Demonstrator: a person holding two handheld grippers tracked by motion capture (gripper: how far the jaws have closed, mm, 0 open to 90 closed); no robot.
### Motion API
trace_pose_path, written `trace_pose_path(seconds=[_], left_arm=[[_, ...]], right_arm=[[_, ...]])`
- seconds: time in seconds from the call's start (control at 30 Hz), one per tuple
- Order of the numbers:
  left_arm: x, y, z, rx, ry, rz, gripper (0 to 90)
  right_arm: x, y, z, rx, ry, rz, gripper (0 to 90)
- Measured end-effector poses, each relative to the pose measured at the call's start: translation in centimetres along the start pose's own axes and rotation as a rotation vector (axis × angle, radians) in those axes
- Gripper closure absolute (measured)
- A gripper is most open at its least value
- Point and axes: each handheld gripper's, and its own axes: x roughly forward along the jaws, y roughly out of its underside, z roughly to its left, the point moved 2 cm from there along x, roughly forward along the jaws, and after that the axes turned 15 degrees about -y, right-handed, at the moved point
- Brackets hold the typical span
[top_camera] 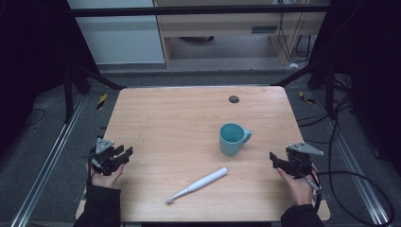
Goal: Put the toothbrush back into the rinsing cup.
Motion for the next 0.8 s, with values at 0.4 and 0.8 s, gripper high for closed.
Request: trace_pose_path(seconds=[0.4,0.8], left_arm=[[-1.4,0.3,-2.2,0.058,0.082,0.022,81.2],[-2.7,0.8,-4.1,0.119,0.15,0.025,89.6]], right_arm=[[-0.2,-0.3,2.7,-0.056,-0.105,0.015,56.1],[0.8,-0.5,5.3,-0.101,-0.194,0.089,85.2]])
